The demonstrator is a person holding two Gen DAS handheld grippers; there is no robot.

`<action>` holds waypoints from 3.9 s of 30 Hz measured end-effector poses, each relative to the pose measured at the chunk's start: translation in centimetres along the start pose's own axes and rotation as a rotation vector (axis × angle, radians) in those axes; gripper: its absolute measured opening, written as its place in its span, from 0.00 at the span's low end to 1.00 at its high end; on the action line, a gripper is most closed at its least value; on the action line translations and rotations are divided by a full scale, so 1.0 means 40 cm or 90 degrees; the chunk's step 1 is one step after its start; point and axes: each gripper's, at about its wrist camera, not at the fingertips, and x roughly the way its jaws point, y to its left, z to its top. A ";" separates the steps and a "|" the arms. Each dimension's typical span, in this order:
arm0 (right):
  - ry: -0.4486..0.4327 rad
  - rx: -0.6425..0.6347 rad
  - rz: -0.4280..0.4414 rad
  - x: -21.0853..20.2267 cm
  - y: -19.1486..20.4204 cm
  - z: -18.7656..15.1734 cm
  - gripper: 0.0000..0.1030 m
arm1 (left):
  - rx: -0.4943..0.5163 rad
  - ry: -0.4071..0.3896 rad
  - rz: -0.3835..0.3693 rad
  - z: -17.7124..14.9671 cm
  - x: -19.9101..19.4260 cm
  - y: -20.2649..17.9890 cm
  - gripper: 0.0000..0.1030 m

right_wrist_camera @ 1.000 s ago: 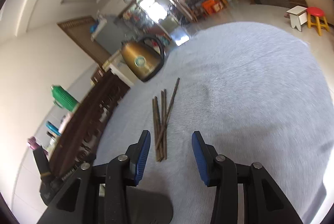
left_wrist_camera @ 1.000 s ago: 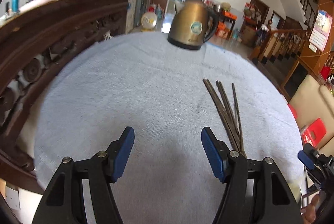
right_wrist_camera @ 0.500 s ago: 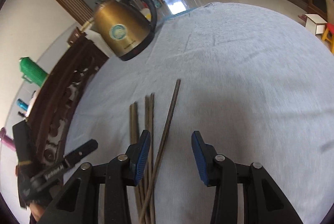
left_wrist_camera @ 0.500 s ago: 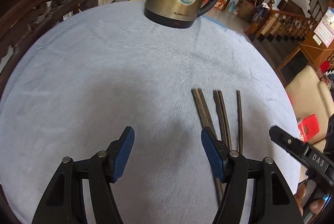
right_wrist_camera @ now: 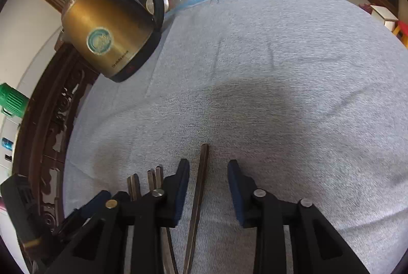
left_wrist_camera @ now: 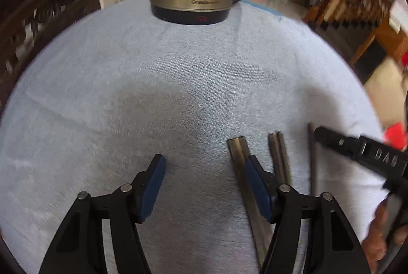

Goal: Organize utensils

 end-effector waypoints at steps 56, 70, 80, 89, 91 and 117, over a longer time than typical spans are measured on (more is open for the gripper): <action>0.000 0.000 0.015 -0.075 -0.057 -0.048 0.55 | 0.114 -0.009 -0.037 -0.051 -0.069 -0.035 0.28; -0.003 -0.133 -0.121 0.009 0.041 -0.027 0.08 | 0.121 -0.033 -0.111 -0.088 -0.078 -0.050 0.56; 0.013 -0.127 -0.106 -0.055 -0.024 -0.087 0.08 | 0.139 -0.023 -0.066 -0.083 -0.060 -0.079 0.66; 0.017 -0.115 -0.076 -0.091 -0.064 -0.122 0.08 | 0.138 -0.005 -0.038 -0.074 -0.055 -0.019 0.66; 0.024 -0.116 -0.078 -0.090 -0.060 -0.119 0.08 | 0.127 0.006 -0.031 -0.064 -0.050 -0.022 0.66; -0.120 -0.145 0.010 -0.352 -0.005 -0.203 0.06 | 0.096 -0.214 -0.043 -0.123 -0.414 0.012 0.05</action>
